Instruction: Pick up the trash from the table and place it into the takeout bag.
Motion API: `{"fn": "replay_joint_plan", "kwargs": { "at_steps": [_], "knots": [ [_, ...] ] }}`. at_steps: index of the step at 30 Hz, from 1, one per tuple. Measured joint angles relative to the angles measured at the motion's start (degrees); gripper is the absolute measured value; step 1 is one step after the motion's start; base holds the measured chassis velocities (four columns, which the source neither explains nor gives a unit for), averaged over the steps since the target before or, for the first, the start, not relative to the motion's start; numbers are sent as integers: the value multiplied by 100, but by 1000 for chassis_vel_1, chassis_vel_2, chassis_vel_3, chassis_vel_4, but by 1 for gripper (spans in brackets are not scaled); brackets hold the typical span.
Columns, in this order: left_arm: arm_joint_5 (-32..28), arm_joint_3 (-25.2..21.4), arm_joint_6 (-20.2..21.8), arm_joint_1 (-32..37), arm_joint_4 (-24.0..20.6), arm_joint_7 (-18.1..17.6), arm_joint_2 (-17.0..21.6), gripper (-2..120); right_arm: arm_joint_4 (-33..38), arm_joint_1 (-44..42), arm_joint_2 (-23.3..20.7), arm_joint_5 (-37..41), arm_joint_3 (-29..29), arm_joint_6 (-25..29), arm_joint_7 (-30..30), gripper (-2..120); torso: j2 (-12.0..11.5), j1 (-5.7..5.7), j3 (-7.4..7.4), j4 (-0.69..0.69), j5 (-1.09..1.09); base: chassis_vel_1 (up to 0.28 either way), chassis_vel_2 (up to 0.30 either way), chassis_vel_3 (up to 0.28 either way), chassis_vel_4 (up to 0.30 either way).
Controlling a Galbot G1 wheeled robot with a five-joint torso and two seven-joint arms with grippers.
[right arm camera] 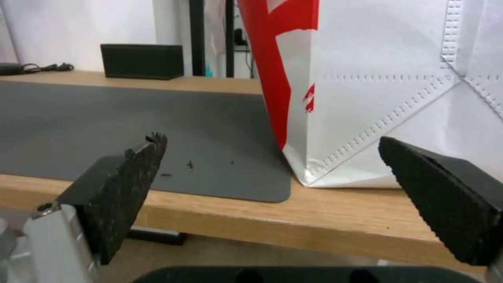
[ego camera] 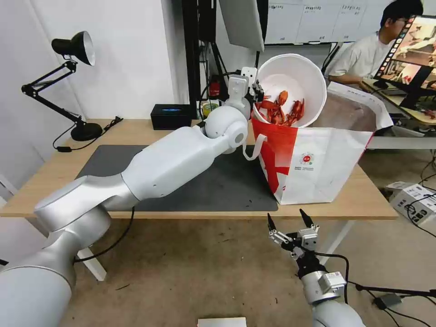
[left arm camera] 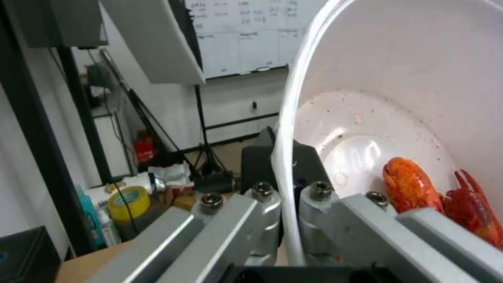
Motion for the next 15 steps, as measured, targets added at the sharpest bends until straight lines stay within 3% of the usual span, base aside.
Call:
{"fn": "replay_joint_plan", "kwargs": {
  "at_steps": [10,15],
  "knots": [
    [-604,42,476,-74,-257,571,142,0,0,0,0,0,0,0,0,100,0,0,0,-1,0,0,0,0,0],
    [-764,30,667,-87,-267,614,173,0,0,0,0,0,0,0,0,100,0,0,0,-1,0,0,0,0,0]
  ]
}}
